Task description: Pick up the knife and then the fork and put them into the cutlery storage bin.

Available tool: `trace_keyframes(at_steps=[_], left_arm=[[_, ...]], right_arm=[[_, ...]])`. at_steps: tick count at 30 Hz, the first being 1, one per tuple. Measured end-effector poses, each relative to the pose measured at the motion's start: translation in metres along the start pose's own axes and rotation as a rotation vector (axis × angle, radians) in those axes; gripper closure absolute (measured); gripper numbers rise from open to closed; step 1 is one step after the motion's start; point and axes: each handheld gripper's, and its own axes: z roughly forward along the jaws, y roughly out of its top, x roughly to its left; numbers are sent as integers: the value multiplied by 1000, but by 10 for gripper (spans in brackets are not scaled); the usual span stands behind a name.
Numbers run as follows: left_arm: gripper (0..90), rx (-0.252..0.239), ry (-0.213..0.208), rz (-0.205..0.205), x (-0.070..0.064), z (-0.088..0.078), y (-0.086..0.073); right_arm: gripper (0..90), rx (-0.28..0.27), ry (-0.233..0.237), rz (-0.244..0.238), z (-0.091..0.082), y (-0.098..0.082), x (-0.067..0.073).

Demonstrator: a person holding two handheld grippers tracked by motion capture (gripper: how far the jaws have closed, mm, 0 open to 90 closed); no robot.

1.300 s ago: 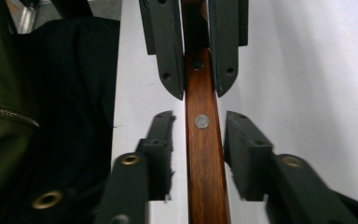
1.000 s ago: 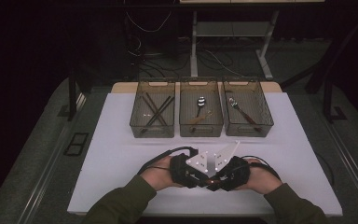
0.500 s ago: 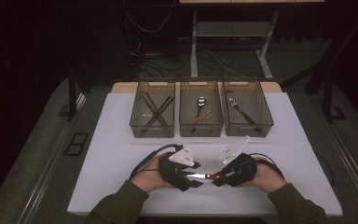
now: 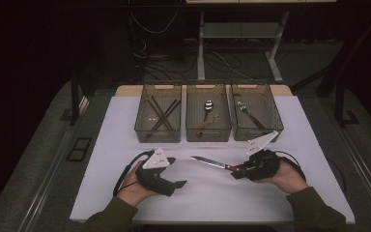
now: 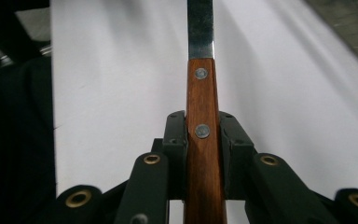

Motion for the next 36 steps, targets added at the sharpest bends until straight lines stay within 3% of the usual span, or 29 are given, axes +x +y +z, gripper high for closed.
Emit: trace_keyframes(at_steps=[5, 12, 18, 25, 29, 36], left_arm=[[136, -9, 37, -37, 2, -7, -15], [17, -27, 64, -92, 4, -9, -33], [0, -19, 88, -127, 9, -8, -37], [0, -49, 102, -91, 10, -8, -37], [0, -52, 112, -102, 14, -8, -38], [0, -67, 87, -97, 13, -8, -38]], right_arm=[[758, -28, -42, 56, -10, 1, -5], [757, -74, -149, 107, -33, 5, -20], [757, -132, -228, 179, -55, 6, -40], [757, -167, -313, 246, -72, 9, -62], [758, -174, -358, 285, -78, 13, -74], [758, -179, -433, 371, -80, 16, -96]])
